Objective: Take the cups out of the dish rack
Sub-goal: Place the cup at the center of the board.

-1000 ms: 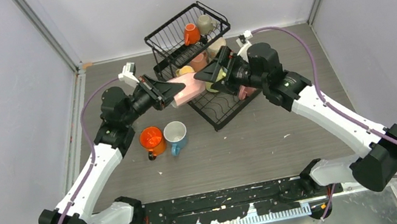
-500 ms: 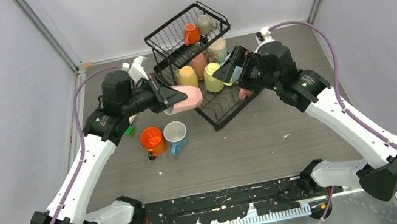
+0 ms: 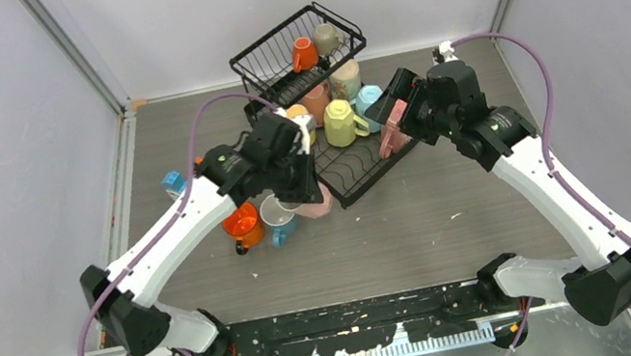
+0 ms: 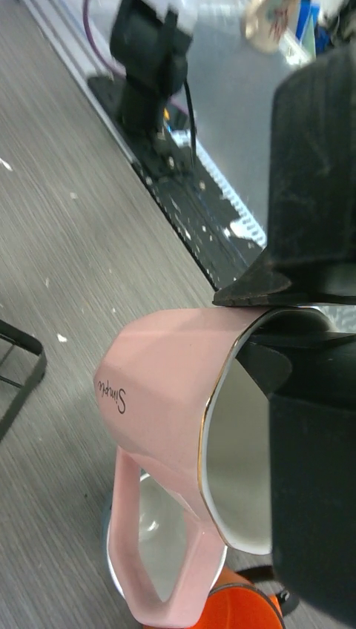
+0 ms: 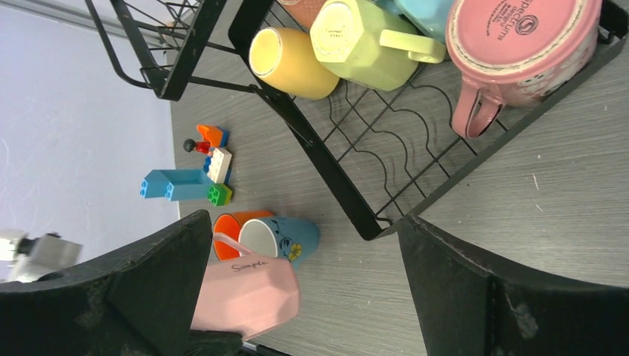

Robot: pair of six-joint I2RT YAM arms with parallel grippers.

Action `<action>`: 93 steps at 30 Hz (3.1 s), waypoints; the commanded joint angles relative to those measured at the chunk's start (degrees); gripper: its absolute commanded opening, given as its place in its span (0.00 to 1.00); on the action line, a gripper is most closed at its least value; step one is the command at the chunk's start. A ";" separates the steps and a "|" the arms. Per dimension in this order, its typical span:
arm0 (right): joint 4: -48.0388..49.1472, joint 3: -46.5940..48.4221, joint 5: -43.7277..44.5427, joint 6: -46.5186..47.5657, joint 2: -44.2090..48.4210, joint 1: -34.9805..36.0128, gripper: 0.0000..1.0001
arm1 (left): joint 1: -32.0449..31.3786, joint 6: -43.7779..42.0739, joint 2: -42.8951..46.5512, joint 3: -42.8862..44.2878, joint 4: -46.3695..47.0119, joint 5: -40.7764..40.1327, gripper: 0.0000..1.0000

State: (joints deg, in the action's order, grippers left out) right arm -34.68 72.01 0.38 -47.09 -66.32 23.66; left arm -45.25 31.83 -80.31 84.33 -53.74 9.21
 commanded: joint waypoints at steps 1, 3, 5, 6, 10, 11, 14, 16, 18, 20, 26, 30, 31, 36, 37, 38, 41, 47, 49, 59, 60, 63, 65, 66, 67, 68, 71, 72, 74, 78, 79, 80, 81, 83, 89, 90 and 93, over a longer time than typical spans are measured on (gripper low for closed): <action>0.40 -0.86 0.45 0.60 2.55 -1.02 1.00 | -4.42 -6.26 -3.90 5.71 -3.45 -8.32 0.00; 0.35 -1.07 0.41 0.60 2.81 -1.44 1.00 | -6.30 -7.27 -6.76 7.07 -4.59 -10.28 0.00; 0.40 -1.23 -1.28 0.60 2.94 -1.67 1.00 | -7.43 -8.01 -8.94 8.40 -5.37 -11.92 0.00; 0.33 -1.36 -1.57 0.57 2.95 -1.76 1.00 | -7.74 -8.21 -9.94 8.92 -5.76 -12.67 0.00; 0.25 -1.83 -1.74 0.63 3.42 -2.15 1.00 | -7.91 -7.67 -12.61 9.84 -6.05 -15.03 0.00; 0.23 -2.01 -1.78 0.66 3.55 -2.26 1.00 | -7.92 -7.32 -13.27 10.04 -6.18 -15.50 0.00; 0.14 -2.44 -2.04 0.67 3.94 -2.72 1.00 | -7.92 -6.21 -15.01 10.39 -6.08 -15.39 0.00; 0.14 -2.60 -2.19 0.66 4.10 -2.95 1.00 | -7.88 -5.88 -15.90 10.34 -5.72 -14.82 0.00; 0.14 -2.53 -2.50 0.66 4.18 -3.08 1.00 | -7.92 -5.74 -16.62 10.01 -5.05 -14.66 0.00; 0.18 -2.42 -2.71 0.70 4.20 -3.17 1.00 | -7.92 -5.79 -17.55 9.97 -4.82 -14.75 0.00; 0.00 -2.41 -3.04 0.85 4.11 -3.35 1.00 | -7.92 -5.98 -19.54 9.29 -3.78 -14.75 0.00; -0.03 -2.32 -3.31 0.86 4.01 -3.37 1.00 | -7.92 -6.08 -20.90 8.49 -2.59 -13.95 0.00; 0.00 -2.23 -3.40 0.85 4.01 -3.36 1.00 | -7.92 -6.08 -21.12 8.25 -2.27 -13.81 0.00; -0.22 -2.14 -3.61 0.95 3.79 -3.50 1.00 | -7.92 -5.75 -22.58 7.30 -1.02 -13.80 0.00; -0.22 -2.13 -3.60 0.95 3.75 -3.46 1.00 | -7.92 -5.67 -22.93 7.13 -0.88 -13.90 0.00; -0.22 -2.20 -3.67 0.95 3.67 -3.48 1.00 | -7.92 -5.60 -23.43 7.08 -0.85 -13.94 0.00; -0.22 -2.37 -3.73 0.95 3.68 -3.50 1.00 | -7.92 -5.43 -24.42 6.69 -0.73 -14.12 0.00; -0.16 -2.57 -3.86 0.95 3.70 -3.49 1.00 | -7.92 -5.21 -25.61 5.46 0.51 -14.77 0.00; -0.24 -2.57 -3.98 0.97 3.64 -3.49 1.00 | -7.92 -5.22 -26.04 5.21 0.76 -15.09 0.00; -0.30 -2.74 -4.21 1.10 3.43 -3.45 1.00 | -7.92 -5.38 -26.82 4.43 1.27 -15.98 0.02; -0.30 -2.68 -4.32 1.12 3.36 -3.49 1.00 | -7.92 -5.41 -26.80 4.36 1.26 -16.05 0.04; -0.26 -2.66 -4.46 1.12 3.23 -3.49 1.00 | -7.92 -5.39 -26.23 4.40 1.05 -15.96 0.12; -0.20 -2.62 -4.53 1.12 3.17 -3.51 1.00 | -7.92 -5.49 -25.48 4.55 0.81 -16.17 0.17; -0.21 -2.58 -4.56 1.12 3.05 -3.46 1.00 | -7.92 -5.47 -25.13 4.88 0.52 -16.42 0.19; -0.14 -2.57 -4.66 1.12 3.01 -3.45 1.00 | -7.92 -5.50 -24.77 5.20 0.11 -16.68 0.23; -0.13 -2.60 -4.81 1.12 2.84 -3.52 1.00 | -7.92 -5.52 -24.41 5.49 -0.31 -16.77 0.26; 0.04 -2.57 -5.13 0.99 2.54 -3.46 1.00 | -7.92 -5.71 -23.12 6.15 -0.94 -16.77 0.37; 0.15 -2.66 -5.27 0.94 2.42 -3.45 1.00 | -7.92 -5.77 -22.75 6.43 -1.20 -16.71 0.40; 0.22 -2.66 -5.43 0.86 2.26 -3.49 1.00 | -7.88 -5.82 -21.96 6.67 -1.57 -16.61 0.45; 0.41 -2.66 -5.49 0.76 1.95 -3.46 1.00 | -7.92 -5.87 -19.64 7.13 -2.06 -16.42 0.49; 0.42 -2.59 -5.59 0.76 1.81 -3.45 1.00 | -7.92 -5.90 -18.98 7.22 -2.14 -16.42 0.51; 0.47 -2.58 -5.65 0.73 1.66 -3.52 1.00 | -7.92 -5.99 -18.28 7.29 -2.16 -16.34 0.52; 0.50 -2.57 -5.72 0.69 1.50 -3.48 1.00 | -7.92 -6.04 -17.53 7.33 -2.21 -16.27 0.53; 0.57 -2.54 -5.80 0.68 1.16 -3.45 1.00 | -7.92 -6.00 -16.05 7.38 -2.19 -16.04 0.56; 0.40 -2.10 -5.75 0.49 -0.04 -3.51 1.00 | -7.85 -6.10 -10.51 6.03 -0.98 -15.55 0.73; 0.45 -2.02 -5.74 0.50 -0.28 -3.46 1.00 | -7.83 -6.17 -9.61 5.83 -0.75 -15.61 0.76; 0.49 -1.77 -5.79 0.67 -1.34 -3.46 1.00 | -7.54 -6.24 -6.58 4.92 -0.08 -15.63 0.84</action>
State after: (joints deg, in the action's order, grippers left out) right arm -35.62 69.14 -5.02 -46.85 -66.81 20.38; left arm -53.23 26.33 -92.20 89.21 -55.05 -6.24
